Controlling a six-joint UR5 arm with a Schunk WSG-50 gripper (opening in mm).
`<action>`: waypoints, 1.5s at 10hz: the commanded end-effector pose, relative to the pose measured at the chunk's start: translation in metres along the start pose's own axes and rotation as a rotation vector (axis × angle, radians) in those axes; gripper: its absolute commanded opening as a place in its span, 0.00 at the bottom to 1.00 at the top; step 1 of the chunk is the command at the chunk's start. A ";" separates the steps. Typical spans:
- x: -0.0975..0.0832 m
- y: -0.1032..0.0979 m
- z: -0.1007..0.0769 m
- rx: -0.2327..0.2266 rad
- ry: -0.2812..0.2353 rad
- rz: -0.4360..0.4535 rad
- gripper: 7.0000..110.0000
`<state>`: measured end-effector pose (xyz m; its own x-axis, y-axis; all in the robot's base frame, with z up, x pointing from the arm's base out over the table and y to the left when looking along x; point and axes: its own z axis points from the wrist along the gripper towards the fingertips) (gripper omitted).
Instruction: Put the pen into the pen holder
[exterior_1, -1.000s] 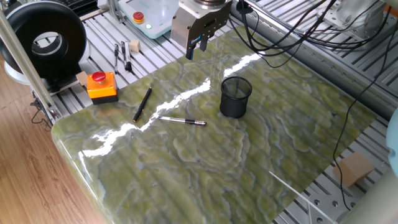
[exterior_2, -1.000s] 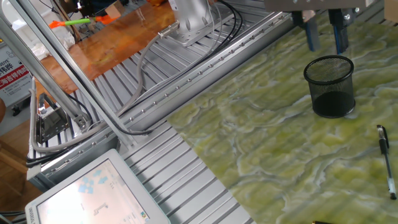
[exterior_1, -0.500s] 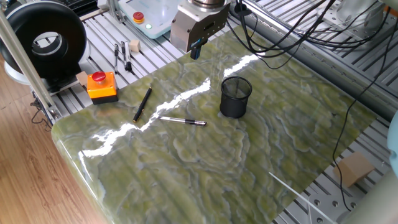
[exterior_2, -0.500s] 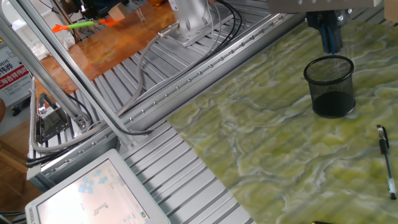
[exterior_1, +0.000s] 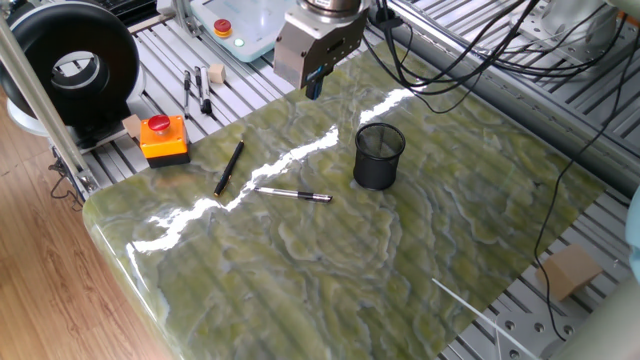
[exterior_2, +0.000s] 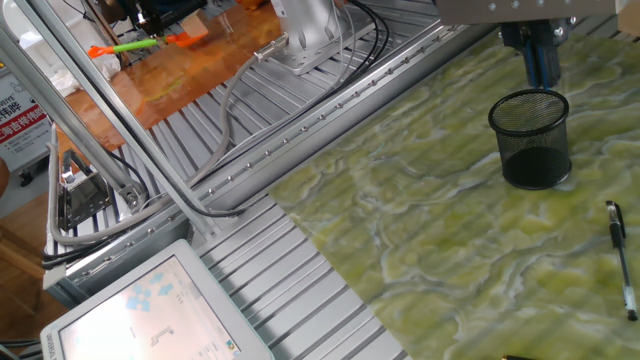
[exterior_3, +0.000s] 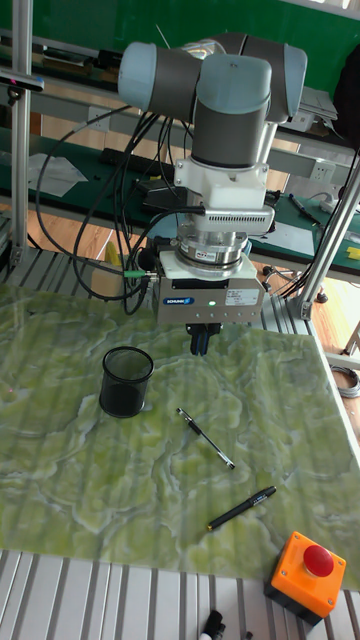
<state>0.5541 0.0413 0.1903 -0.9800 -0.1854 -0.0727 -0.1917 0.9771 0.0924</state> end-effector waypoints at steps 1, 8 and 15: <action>0.000 0.004 0.001 -0.006 -0.003 -0.003 0.00; 0.002 -0.004 0.001 0.034 0.009 -0.042 0.00; 0.024 -0.012 -0.002 0.059 0.101 -0.183 0.00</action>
<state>0.5397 0.0272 0.1875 -0.9515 -0.3075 -0.0077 -0.3076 0.9512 0.0253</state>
